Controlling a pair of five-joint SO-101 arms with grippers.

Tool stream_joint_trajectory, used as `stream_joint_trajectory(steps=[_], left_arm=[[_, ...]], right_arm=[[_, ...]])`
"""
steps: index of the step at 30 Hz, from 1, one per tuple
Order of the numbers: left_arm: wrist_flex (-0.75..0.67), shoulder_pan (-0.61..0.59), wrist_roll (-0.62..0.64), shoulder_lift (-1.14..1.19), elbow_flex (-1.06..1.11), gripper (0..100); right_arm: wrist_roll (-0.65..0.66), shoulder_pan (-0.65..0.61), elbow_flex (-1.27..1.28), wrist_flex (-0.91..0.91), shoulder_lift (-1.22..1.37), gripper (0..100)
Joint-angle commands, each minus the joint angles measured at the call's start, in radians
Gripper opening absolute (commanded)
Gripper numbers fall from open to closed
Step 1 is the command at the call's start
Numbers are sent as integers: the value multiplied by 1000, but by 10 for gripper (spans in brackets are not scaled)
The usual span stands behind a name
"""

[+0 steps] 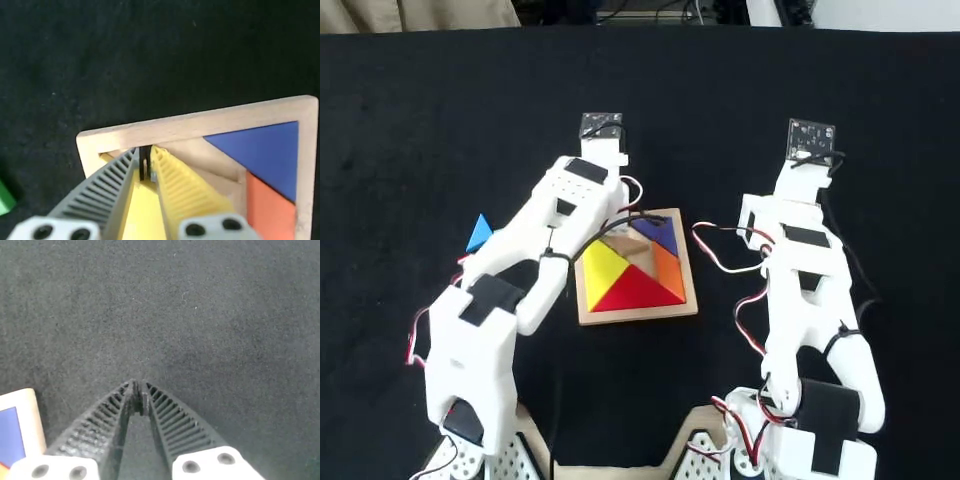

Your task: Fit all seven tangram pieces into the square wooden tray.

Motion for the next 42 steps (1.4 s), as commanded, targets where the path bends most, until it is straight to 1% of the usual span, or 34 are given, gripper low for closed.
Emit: stream_joint_trajectory(steps=[1, 5, 15, 18, 20, 26, 30, 32, 33, 36, 40, 42], left_arm=[[-3, 13, -3, 26, -91, 50], [-3, 44, -3, 31, -122, 50], [-2, 179, -3, 29, -133, 50], [3, 196, -3, 29, -133, 50], [41, 202, -3, 29, -145, 50], [236, 266, -3, 29, -269, 50], [273, 291, 0, 29, -321, 50], [301, 275, 2, 25, -346, 41], [328, 260, -2, 11, -364, 27], [422, 197, -5, -68, -398, 29], [535, 74, -8, -255, -389, 28], [557, 2, -52, -368, -349, 28]], right_arm=[[11, -17, -47, -17, -4, 11], [11, -17, -47, -17, -4, 11], [11, -17, -47, -17, -4, 11], [11, -17, -47, -17, -4, 11], [11, -15, -48, -17, -4, 11], [11, -14, -48, -17, -4, 11], [11, -12, -48, -17, -5, 11], [11, -11, -48, -15, -5, 11], [11, -11, -48, -15, -5, 11], [11, -11, -48, -15, -7, 11], [11, -12, -47, -12, -12, 11], [11, -15, -47, -12, -12, 11]])
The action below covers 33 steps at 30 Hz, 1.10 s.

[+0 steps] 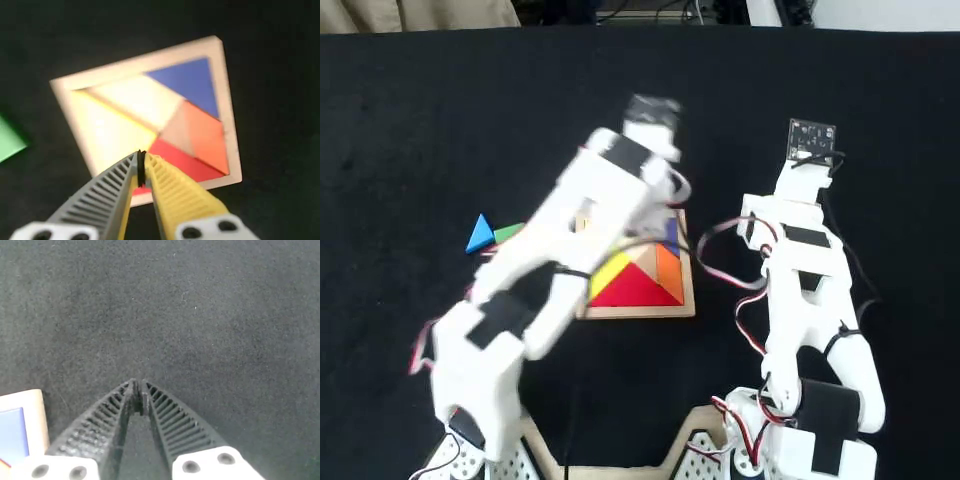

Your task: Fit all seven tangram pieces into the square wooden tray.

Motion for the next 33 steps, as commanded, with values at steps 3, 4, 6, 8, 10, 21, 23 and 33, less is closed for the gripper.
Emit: stream_joint_trajectory(steps=[3, 4, 6, 8, 10, 21, 23, 33], left_arm=[[61, -231, -230, -407, 113, 29], [60, -263, -292, -454, 171, 29], [40, -328, -402, -546, 305, 29], [-34, -389, -463, -641, 464, 29], [-143, -461, -463, -758, 610, 29], [-934, -722, -221, -1166, 1449, 30], [-964, -727, -176, -1158, 1486, 30], [-1114, -733, -26, -1096, 1572, 30]], right_arm=[[8, -17, -47, -11, -12, 11], [8, -18, -47, -11, -12, 11], [8, -18, -47, -11, -10, 11], [8, -20, -47, -11, -10, 11], [11, -38, -47, -11, -12, 11], [75, -321, -450, 287, 142, 11], [74, -361, -549, 308, 232, 11], [83, -385, -888, 344, 665, 11]])
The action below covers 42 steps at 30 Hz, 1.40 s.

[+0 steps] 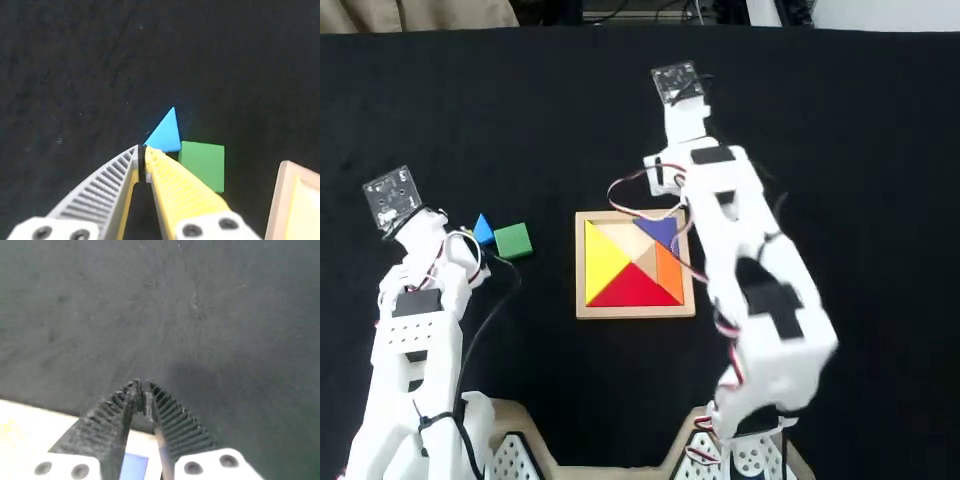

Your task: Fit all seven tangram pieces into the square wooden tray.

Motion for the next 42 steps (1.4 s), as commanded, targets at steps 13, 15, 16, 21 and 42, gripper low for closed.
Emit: stream_joint_trajectory(steps=[13, 15, 16, 21, 42], left_arm=[[-41, -10, 38, 9, -5, 30], [-41, -10, 38, 11, -5, 30], [-41, -10, 38, 11, -5, 30], [-41, -8, 38, 9, -5, 30], [632, 189, -1112, 284, -662, 196]], right_arm=[[-9, -44, -140, 261, 104, 11], [-9, -44, -105, 265, 82, 11], [-9, -44, -87, 262, 73, 11], [-8, -63, 13, 216, 4, 11], [-3, 147, 440, -101, -364, 11]])
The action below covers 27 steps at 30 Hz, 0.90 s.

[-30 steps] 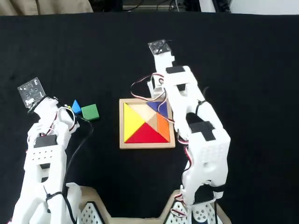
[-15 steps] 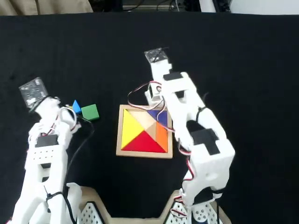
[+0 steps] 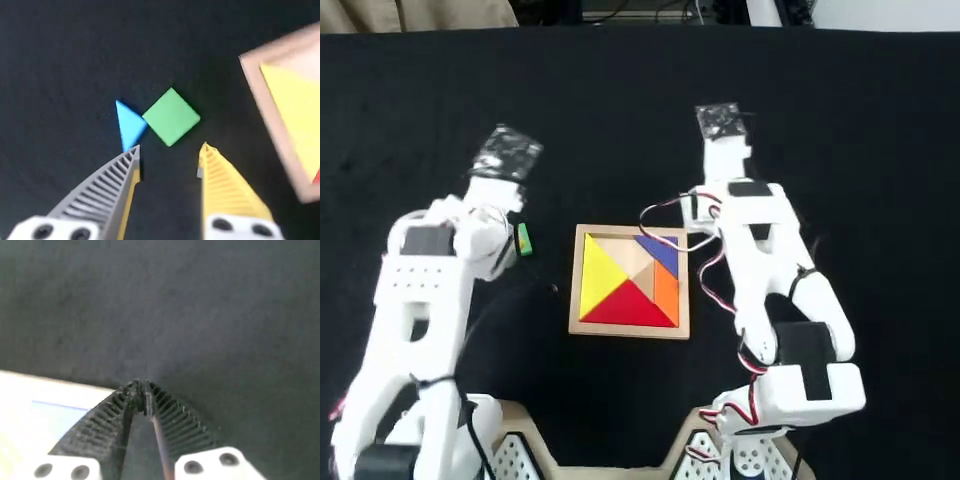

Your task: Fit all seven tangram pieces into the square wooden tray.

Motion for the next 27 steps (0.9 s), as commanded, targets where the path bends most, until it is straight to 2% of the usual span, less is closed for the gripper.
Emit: stream_joint_trajectory(steps=[1, 5, 12, 21, 27], left_arm=[[60, 12, -348, 121, -182, 198], [71, 8, -491, 267, -262, 306], [61, 12, -773, 508, -352, 309], [71, -2, -787, 832, -631, 309], [97, -8, -787, 976, -702, 309]], right_arm=[[-2, 21, 4, -75, -31, 11], [0, 23, 1, -103, 4, 11], [52, 23, -1, -117, 27, 11], [55, 20, 2, -143, 27, 11], [55, 20, 2, -143, 27, 11]])
